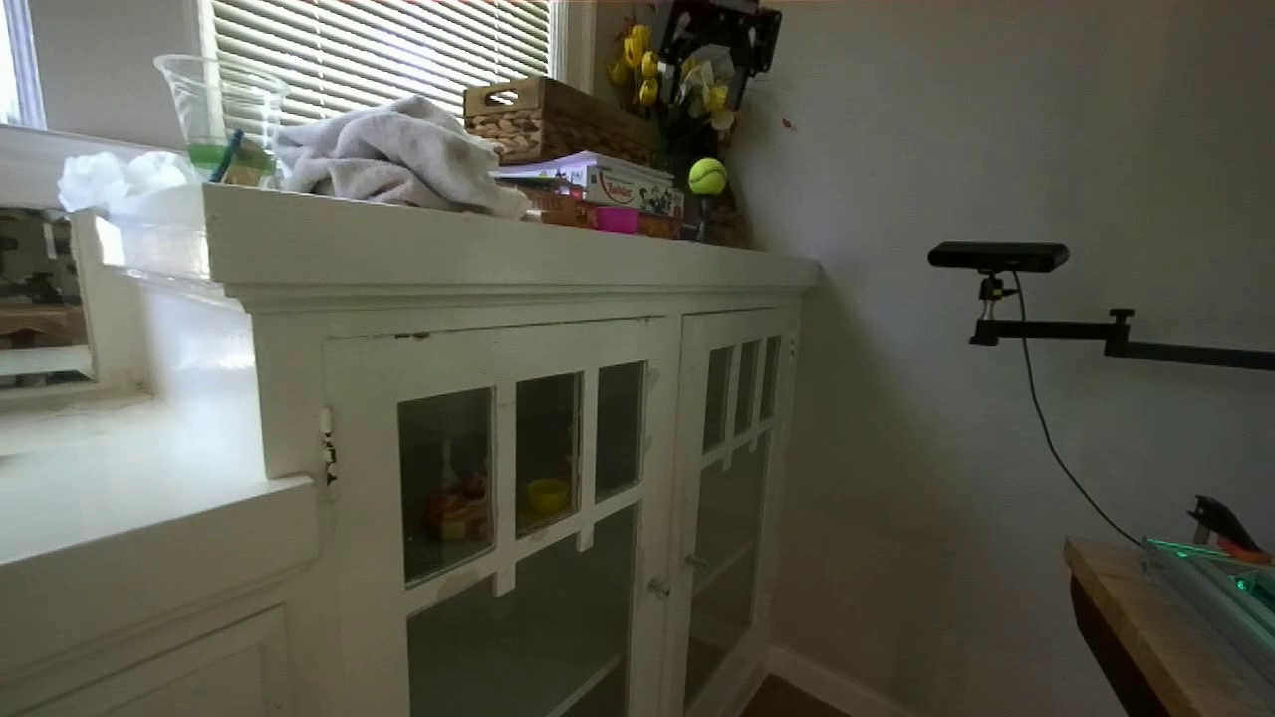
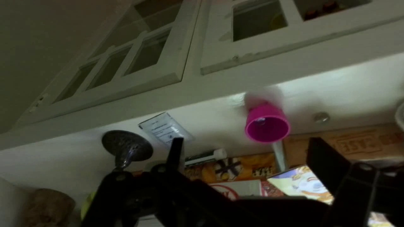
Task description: Move the tennis ball and place it next to the pink item
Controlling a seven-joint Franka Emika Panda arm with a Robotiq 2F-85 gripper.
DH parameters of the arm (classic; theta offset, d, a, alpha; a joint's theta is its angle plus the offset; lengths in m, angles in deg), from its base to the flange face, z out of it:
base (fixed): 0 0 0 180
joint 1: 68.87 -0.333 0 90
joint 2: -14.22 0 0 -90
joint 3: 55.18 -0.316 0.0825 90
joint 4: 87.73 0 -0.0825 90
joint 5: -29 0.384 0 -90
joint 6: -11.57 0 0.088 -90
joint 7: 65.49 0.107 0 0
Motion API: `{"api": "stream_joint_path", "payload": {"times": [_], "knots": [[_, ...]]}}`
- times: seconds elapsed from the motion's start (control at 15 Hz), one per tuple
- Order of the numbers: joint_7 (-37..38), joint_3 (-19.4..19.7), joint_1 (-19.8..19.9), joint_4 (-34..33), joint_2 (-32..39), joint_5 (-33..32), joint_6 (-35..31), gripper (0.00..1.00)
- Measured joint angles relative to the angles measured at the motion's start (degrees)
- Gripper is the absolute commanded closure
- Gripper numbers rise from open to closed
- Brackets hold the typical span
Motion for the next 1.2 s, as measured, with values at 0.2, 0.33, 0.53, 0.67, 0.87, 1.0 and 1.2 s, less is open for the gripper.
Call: {"api": "stream_joint_path", "payload": {"times": [0.2,0.33,0.53,0.67,0.87,1.0,1.2], "knots": [[8.59,2.06,-0.1,-5.36,4.8,-5.77,0.2,0.0],[14.16,3.62,-0.55,-8.37,7.33,-8.8,1.01,0.0],[20.18,4.96,-1.5,-10.75,9.18,-11.13,1.93,0.0],[21.09,4.98,-1.86,-11.12,9.31,-11.2,2.36,0.0],[21.21,5.95,-2.68,-11.22,9.38,-11.16,2.49,0.0],[21.57,7.37,-2.97,-11.56,9.73,-11.15,2.49,0.0],[21.93,10.42,-2.76,-13.95,11.24,-10.78,2.49,0.0]]}}
